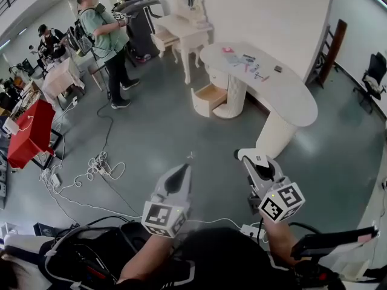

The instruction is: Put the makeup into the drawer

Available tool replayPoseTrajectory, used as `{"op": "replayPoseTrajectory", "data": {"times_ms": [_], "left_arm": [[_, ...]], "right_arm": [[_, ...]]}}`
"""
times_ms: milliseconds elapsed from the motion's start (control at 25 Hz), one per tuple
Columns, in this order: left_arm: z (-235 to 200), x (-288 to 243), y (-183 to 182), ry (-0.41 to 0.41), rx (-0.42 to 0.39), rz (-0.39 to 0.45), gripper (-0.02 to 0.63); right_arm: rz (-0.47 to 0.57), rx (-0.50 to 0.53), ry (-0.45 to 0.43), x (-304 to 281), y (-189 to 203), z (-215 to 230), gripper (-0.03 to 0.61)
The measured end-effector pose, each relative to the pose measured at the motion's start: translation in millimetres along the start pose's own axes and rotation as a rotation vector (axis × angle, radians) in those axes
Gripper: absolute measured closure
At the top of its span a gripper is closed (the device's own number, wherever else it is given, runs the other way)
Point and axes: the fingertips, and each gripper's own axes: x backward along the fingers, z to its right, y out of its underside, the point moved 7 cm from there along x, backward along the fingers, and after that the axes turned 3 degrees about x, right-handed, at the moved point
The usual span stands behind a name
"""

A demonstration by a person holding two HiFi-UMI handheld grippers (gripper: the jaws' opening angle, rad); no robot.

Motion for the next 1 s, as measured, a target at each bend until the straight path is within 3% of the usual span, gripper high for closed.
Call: {"op": "replayPoseTrajectory", "data": {"times_ms": [600, 880, 1000], "left_arm": [[-11, -30, -8, 0.026, 0.023, 0.02, 0.615], [-15, -89, 8, -0.033, 0.03, -0.011, 0.615], [-13, -110, 16, -0.05, 0.032, -0.018, 0.615]], "right_arm": [[-0.016, -0.027, 0.015, -18, 7, 7, 0.456], [-0.031, -0.046, -0.021, -47, 6, 89, 0.457], [-0.028, -0.003, -0.056, -55, -5, 126, 0.456]]}}
